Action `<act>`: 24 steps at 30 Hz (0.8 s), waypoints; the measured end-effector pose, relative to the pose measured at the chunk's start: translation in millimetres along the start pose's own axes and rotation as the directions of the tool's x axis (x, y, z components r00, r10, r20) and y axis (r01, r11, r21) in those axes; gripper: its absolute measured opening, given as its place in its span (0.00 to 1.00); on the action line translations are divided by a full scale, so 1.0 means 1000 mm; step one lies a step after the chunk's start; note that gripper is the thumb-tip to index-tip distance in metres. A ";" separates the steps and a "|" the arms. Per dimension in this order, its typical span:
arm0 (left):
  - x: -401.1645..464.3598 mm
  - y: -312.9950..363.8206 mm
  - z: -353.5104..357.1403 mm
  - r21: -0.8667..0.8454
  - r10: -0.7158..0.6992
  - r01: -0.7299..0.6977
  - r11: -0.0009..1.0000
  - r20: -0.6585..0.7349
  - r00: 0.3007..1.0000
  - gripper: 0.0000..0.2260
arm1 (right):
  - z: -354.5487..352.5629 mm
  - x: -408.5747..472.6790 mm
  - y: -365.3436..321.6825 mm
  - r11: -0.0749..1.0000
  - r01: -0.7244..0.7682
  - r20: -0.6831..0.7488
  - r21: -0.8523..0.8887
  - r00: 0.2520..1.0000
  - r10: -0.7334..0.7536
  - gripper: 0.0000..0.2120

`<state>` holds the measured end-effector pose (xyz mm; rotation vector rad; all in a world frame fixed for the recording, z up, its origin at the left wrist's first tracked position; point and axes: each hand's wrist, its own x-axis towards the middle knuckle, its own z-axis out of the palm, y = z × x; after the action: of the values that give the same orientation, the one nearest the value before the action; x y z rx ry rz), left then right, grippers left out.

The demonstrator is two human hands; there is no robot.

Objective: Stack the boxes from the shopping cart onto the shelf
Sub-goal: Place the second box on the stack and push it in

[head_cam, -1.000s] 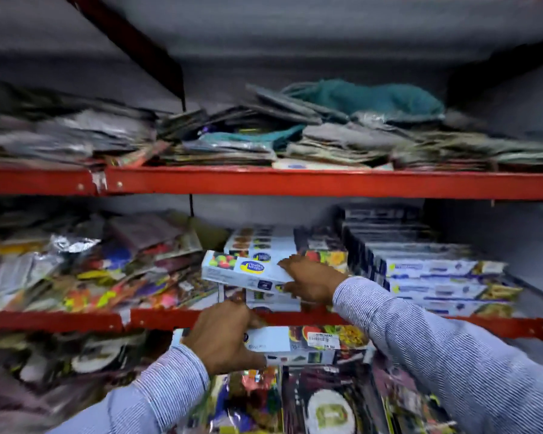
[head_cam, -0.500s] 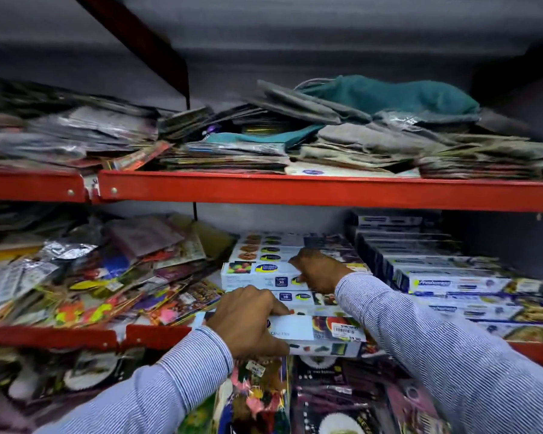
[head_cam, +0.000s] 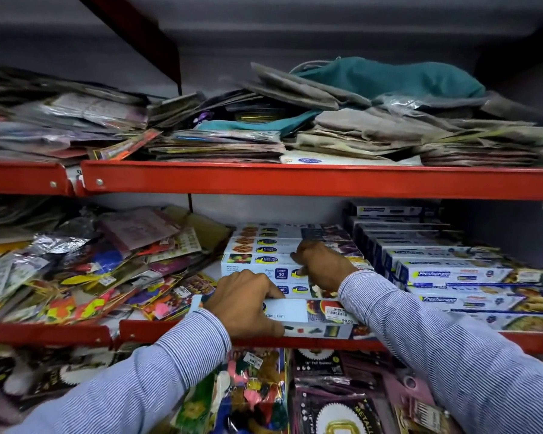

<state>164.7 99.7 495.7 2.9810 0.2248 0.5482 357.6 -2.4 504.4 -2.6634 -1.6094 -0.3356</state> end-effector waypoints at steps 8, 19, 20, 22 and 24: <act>0.037 -0.011 0.004 -0.026 -0.024 0.023 0.999 -0.042 0.999 0.24 | -0.015 0.005 0.015 0.967 -0.068 0.043 0.246 0.997 0.059 0.19; 0.056 -0.023 0.044 -0.042 -0.012 0.005 0.999 -0.161 0.987 0.22 | -0.011 -0.014 0.024 0.955 -0.061 0.048 0.291 0.998 0.049 0.18; 0.055 -0.023 0.048 0.011 0.008 -0.006 1.000 -0.199 0.980 0.21 | -0.005 -0.019 0.023 0.960 -0.045 0.001 0.277 0.999 0.047 0.18; 0.053 -0.026 0.056 0.003 0.024 -0.024 1.000 -0.236 0.971 0.20 | 0.010 -0.029 0.020 0.960 -0.021 -0.093 0.280 0.994 0.049 0.19; 0.053 -0.029 0.060 -0.069 0.026 -0.042 0.997 -0.225 0.974 0.20 | 0.022 -0.034 0.016 0.957 -0.014 -0.161 0.291 0.985 0.063 0.23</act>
<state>231.3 132.5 454.2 2.8538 0.1670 0.8780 360.4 -37.4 477.7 -2.3759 -1.4314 -0.2908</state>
